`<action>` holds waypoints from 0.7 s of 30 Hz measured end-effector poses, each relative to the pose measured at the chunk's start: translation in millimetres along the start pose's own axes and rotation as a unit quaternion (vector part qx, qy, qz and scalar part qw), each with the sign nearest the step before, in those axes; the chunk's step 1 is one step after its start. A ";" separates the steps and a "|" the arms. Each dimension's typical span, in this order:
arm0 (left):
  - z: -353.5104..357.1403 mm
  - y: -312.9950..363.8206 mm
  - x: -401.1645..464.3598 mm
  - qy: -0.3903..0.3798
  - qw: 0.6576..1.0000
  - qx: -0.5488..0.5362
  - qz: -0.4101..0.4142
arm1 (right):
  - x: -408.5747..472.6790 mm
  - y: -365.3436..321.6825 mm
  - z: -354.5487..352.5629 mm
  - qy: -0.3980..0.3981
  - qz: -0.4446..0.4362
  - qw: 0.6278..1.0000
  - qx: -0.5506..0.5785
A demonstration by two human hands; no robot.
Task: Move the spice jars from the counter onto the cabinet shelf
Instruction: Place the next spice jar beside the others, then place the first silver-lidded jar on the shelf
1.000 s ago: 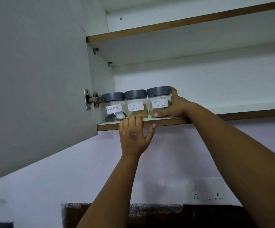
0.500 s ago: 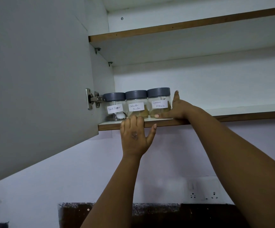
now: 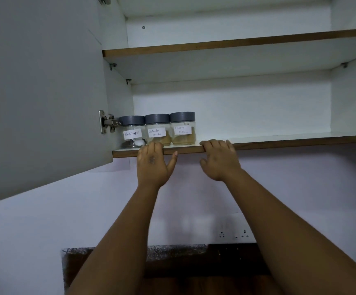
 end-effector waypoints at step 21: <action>1.8 46.5 -428.3 -0.457 0.836 -0.115 -0.282 | -331.1 39.9 257.8 -0.222 0.164 0.949 0.152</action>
Point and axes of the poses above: each hand's wrist, its own x-axis towards the middle knuckle, its own z-axis out of the palm, y = z × x, the point moved 4 cm from there along x, towards the middle knuckle, and after that the axes turned 12 degrees about -y, right-handed, at the moved point
